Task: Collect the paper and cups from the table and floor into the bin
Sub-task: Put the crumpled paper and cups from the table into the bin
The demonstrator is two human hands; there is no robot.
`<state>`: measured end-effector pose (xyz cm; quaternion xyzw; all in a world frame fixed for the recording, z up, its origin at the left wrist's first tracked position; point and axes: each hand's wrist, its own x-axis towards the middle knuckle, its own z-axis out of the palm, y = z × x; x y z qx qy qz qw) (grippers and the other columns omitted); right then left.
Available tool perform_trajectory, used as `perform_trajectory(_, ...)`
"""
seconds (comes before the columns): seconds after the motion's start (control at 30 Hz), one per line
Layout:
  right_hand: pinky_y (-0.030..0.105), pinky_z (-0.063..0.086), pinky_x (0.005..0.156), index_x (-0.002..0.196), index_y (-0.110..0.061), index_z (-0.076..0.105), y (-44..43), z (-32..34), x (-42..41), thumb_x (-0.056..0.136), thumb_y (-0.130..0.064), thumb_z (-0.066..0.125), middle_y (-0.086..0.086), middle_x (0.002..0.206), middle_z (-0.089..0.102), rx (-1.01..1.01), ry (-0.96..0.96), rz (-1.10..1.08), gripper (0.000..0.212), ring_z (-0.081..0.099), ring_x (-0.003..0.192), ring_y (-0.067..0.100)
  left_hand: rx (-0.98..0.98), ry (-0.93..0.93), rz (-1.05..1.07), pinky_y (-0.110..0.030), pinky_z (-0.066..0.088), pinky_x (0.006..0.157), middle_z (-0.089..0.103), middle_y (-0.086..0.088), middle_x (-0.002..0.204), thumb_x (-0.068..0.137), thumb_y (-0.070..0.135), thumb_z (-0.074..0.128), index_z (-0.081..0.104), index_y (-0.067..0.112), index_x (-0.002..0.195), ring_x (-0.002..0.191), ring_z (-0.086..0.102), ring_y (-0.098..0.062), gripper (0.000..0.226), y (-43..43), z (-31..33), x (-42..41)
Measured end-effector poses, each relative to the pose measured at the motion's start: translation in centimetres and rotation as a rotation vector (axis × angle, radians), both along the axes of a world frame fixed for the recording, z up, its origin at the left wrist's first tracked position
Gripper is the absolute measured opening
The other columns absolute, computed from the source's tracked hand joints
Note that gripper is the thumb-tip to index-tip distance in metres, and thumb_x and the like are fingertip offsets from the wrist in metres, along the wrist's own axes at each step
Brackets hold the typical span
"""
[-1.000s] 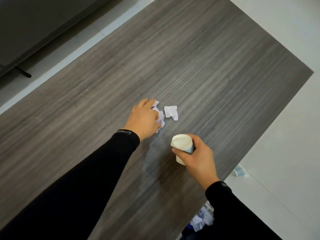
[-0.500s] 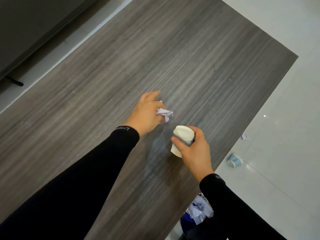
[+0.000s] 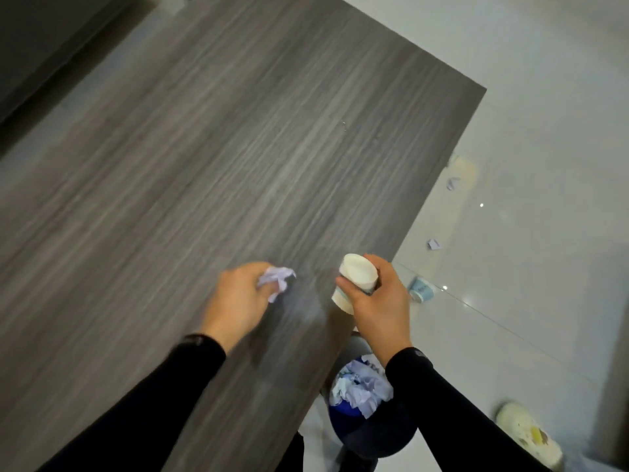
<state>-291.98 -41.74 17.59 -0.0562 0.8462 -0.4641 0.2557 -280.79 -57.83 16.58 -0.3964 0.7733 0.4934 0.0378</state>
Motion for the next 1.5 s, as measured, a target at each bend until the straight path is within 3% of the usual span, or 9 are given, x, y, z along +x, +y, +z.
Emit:
perform_trajectory(0.2,-0.008,0.037,0.057,0.090,-0.039,0.052,9.5,0.9,1.9,0.075,-0.017,0.075,-0.027,0.082,0.057,0.125,-0.039,-0.066,0.035,0.058,0.074,-0.015,0.127,0.089,0.015,-0.009,0.050,0.068,0.071,0.028,0.073,0.075,0.027,0.072,0.065,0.047,0.090,0.068,0.063,0.012,0.026,11.3,1.6,0.2)
perform_trajectory(0.33,0.001,0.041,0.062,0.097,-0.027,0.053,16.1,0.1,3.1,0.073,-0.024,0.075,-0.019,0.081,0.058,0.213,-0.139,-0.144,0.033,0.056,0.074,-0.002,0.122,-0.016,-0.011,-0.009,0.042,0.053,0.069,0.007,0.060,0.073,0.023,0.071,0.069,0.020,0.077,0.056,0.054,0.001,0.005,17.0,0.6,0.5)
perform_trajectory(0.47,0.023,0.042,0.073,0.112,-0.014,0.053,21.0,-2.0,5.4,0.074,-0.021,0.073,-0.001,0.096,0.059,0.289,-0.270,-0.129,0.042,0.057,0.086,0.017,0.155,-0.230,-0.191,-0.031,0.049,0.064,0.071,-0.011,0.077,0.082,0.019,0.058,0.066,0.007,0.085,0.073,0.064,-0.025,0.015,23.0,-1.2,1.5)
perform_trajectory(0.57,0.028,0.049,0.078,0.121,-0.014,0.049,23.4,-3.8,7.2,0.073,-0.021,0.074,-0.005,0.095,0.056,0.276,-0.306,-0.107,0.054,0.060,0.094,0.021,0.157,-0.296,-0.190,-0.021,0.038,0.060,0.066,0.001,0.083,0.082,0.017,0.058,0.063,0.014,0.093,0.079,0.060,-0.020,0.012,26.4,-2.7,2.6)
perform_trajectory(0.67,0.021,0.045,0.077,0.131,-0.017,0.042,25.0,-5.0,8.0,0.069,-0.021,0.077,-0.010,0.099,0.055,0.223,-0.375,-0.063,0.071,0.058,0.093,0.015,0.253,-0.308,-0.176,-0.020,0.039,0.073,0.063,0.005,0.100,0.076,0.020,0.066,0.055,0.023,0.120,0.090,0.058,-0.014,0.045,28.4,-3.9,3.3)
perform_trajectory(0.83,0.023,0.042,0.081,0.128,-0.003,0.045,27.5,-5.0,8.0,0.082,-0.009,0.057,0.013,0.116,0.065,0.405,-0.403,0.128,0.048,0.060,0.107,0.031,0.176,-0.425,-0.190,-0.024,0.039,0.090,0.061,-0.008,0.125,0.080,0.007,0.058,0.045,0.016,0.132,0.114,0.057,-0.026,0.055,29.1,-4.2,4.7)
perform_trajectory(0.97,0.027,0.046,0.085,0.125,-0.006,0.052,28.9,-4.0,7.7,0.087,-0.008,0.048,0.014,0.114,0.067,0.436,-0.445,0.154,0.038,0.062,0.105,0.029,0.261,-0.492,-0.078,-0.031,0.045,0.097,0.067,-0.008,0.116,0.082,0.008,0.059,0.057,0.010,0.119,0.105,0.061,-0.020,0.038,29.1,-3.3,5.4)
perform_trajectory(1.43,0.042,0.048,0.095,0.132,0.009,0.028,29.2,-19.7,11.7,0.083,-0.031,0.062,0.024,0.128,0.052,0.530,-0.765,-0.404,0.071,0.054,0.114,0.038,0.216,-0.509,-0.159,-0.038,0.047,0.097,0.065,-0.008,0.115,0.086,0.016,0.053,0.062,0.016,0.110,0.105,0.061,-0.024,0.026,28.5,-15.4,5.0)
perform_trajectory(1.5,0.045,0.052,0.091,0.127,0.007,0.040,29.7,-22.4,12.5,0.082,-0.034,0.064,0.022,0.121,0.057,0.476,-0.908,-0.499,0.065,0.059,0.107,0.036,0.217,-0.515,-0.179,-0.037,0.048,0.095,0.066,-0.006,0.112,0.086,0.016,0.053,0.062,0.017,0.109,0.102,0.061,-0.023,0.025,28.3,-17.6,5.2)
